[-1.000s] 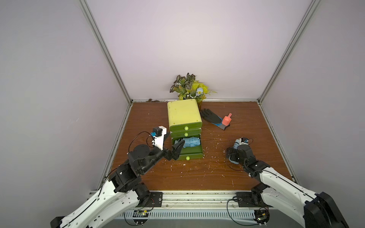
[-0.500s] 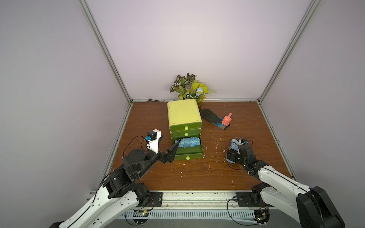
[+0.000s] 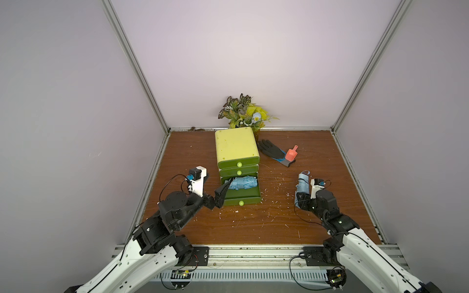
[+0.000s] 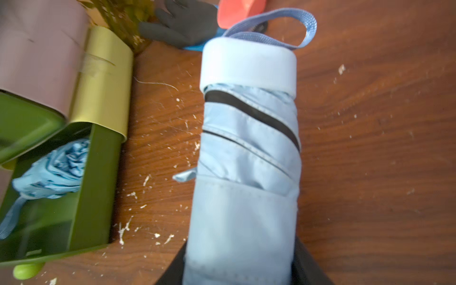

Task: Place the umbrella in the drawer by color
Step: Pick up the umbrella from the center of the board, then place the umbrella in the drawer.

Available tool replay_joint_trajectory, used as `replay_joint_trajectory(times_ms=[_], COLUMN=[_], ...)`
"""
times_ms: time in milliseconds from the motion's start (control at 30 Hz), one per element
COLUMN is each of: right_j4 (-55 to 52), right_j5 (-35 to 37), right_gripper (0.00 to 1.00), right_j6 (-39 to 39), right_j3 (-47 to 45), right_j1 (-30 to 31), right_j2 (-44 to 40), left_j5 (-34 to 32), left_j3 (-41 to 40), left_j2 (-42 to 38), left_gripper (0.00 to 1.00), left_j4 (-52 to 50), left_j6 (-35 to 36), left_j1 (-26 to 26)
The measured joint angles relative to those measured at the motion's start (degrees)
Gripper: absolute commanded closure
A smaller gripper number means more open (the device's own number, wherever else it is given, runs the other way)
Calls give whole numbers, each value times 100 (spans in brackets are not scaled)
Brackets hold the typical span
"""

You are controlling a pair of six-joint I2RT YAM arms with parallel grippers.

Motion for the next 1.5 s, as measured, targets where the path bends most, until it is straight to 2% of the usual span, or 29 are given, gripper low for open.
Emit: replay_joint_trajectory(times_ms=[133,233,300,467,633,767,933,1067,1233,1500], right_j4=[308,791,1266,2581,3244,3858,4695,4819,4505,4192], right_j5=[-39,24,87,149,254,269,317,308,201,28], right_gripper=[82,87,89,95,98,100,100,100,100,100], right_j6=[-957,-1797,-2533,-4940,-6822,-8137,-10002,-11287,-12124,-12677], right_j3=[463,848,944,879,874,675,485,511,876,1220], right_j1=[240,702,1134,2371,2522,2583,3099,3523,3720,3904], right_j2=[50,199,278,809,1722,1950,2201,2391,2468,2415], left_j5=[20,79,133,264,367,518,955,1486,2173,2846], left_j3=[-11,-7,44,581,1316,1764,1851,1849,1705,1349], left_j2=[85,256,452,1088,1624,1958,2197,2474,2643,2656], left_gripper=[1,1,1,0,1,2,4,9,15,24], left_j4=[35,59,31,-136,-494,-831,-1123,-1266,-1344,-1460], left_j6=[0,-24,-68,-131,-90,-17,24,103,330,986], left_j1=[33,35,35,35,37,39,50,52,57,52])
